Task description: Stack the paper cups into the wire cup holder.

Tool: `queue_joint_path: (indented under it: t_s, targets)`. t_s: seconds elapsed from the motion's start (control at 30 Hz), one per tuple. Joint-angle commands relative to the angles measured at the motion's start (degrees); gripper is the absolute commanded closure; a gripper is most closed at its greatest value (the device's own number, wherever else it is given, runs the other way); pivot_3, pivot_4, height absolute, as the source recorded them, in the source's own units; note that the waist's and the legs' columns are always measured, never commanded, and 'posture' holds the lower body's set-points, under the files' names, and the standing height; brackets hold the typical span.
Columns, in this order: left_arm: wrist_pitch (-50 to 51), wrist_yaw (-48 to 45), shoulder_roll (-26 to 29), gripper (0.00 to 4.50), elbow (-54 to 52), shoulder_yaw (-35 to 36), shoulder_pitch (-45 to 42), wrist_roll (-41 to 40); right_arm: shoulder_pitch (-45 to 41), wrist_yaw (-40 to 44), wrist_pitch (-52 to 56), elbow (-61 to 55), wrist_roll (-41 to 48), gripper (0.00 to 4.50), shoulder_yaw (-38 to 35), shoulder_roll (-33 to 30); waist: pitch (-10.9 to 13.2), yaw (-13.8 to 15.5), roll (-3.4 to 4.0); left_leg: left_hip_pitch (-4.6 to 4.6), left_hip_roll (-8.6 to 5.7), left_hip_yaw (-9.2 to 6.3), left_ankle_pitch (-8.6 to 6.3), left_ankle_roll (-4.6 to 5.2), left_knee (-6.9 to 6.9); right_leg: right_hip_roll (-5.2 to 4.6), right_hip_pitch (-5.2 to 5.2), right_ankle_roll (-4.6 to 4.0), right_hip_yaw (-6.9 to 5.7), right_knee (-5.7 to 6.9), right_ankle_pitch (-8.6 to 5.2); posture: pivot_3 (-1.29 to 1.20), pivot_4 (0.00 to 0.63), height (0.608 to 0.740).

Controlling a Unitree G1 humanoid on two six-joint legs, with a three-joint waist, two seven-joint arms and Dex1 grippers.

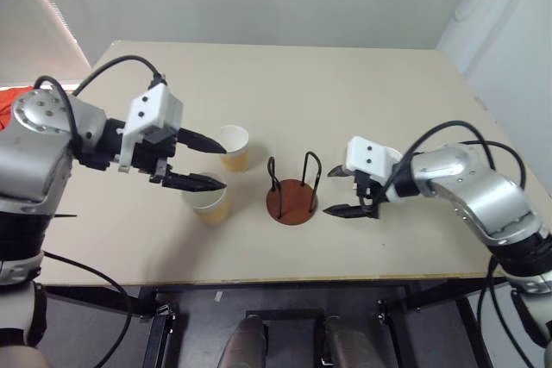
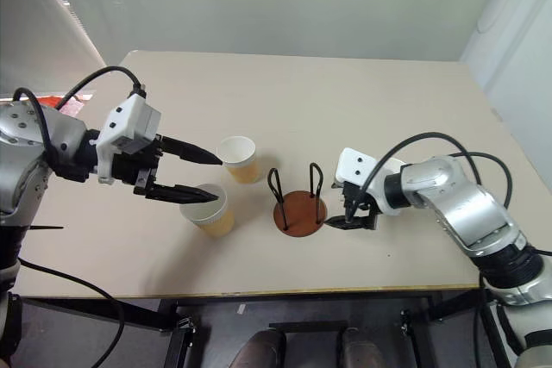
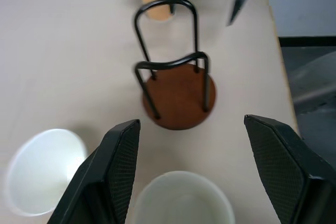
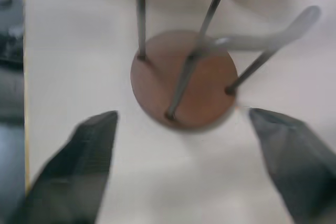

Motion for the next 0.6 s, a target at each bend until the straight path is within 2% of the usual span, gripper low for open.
queue_joint_path:
  t_s: [0.03,0.1,0.2,0.3,0.37,0.6]
  targets:
    - [-2.9,-0.2,-1.4,1.02,3.4,2.3,-4.9,0.0,-6.0,9.1,-5.9,1.4,4.3,0.33,-11.6,-6.7,0.0,0.2,0.01,-0.12,-0.03,0.0,0.01,0.01,0.02,-0.02,-0.09,0.02,0.0,0.0,-0.01,0.0,0.15,0.74]
    - [-4.5,0.6,-2.7,1.02,5.4,2.4,-7.3,0.6,-9.2,12.2,-8.3,5.9,4.7,0.33,-13.7,-9.0,0.0,0.2,0.0,-0.27,-0.04,0.03,0.03,0.03,0.05,-0.02,-0.22,0.04,0.04,0.01,0.01,0.0,0.15,0.74]
    - [-5.8,2.9,-5.3,1.02,8.2,2.4,-10.8,1.5,-11.0,13.5,-15.6,14.7,-2.6,0.33,-11.1,-11.5,-0.1,0.2,-0.23,-0.26,-0.01,-0.03,0.03,0.05,0.01,0.0,-0.18,0.06,-0.02,-0.08,0.0,0.0,0.15,0.74]
    - [-9.0,6.4,-7.1,1.02,10.8,0.5,-12.2,6.0,-11.5,13.7,-20.7,21.0,-7.7,0.33,-8.5,-10.7,-0.1,0.0,-0.2,-0.12,0.01,-0.03,-0.01,0.1,0.04,-0.02,-0.02,0.2,0.0,-0.19,0.08,0.0,0.15,0.74]
    - [-11.2,6.9,-7.2,1.02,11.5,-0.6,-11.3,8.6,-11.2,14.0,-23.0,23.4,-9.9,0.33,-6.8,-9.4,0.0,-0.2,-0.08,-0.14,-0.01,0.01,0.01,0.14,0.06,-0.04,-0.04,0.81,0.05,-0.22,0.45,0.0,0.15,0.74]
    - [-9.6,5.6,-5.6,1.02,8.8,0.9,-8.9,7.8,-10.9,15.7,-27.7,28.1,-14.3,0.33,-4.3,-5.7,0.0,-0.3,-0.05,-0.28,0.05,-0.01,0.02,0.19,0.0,0.0,-0.13,0.86,-0.01,-0.34,0.48,0.0,0.15,0.74]
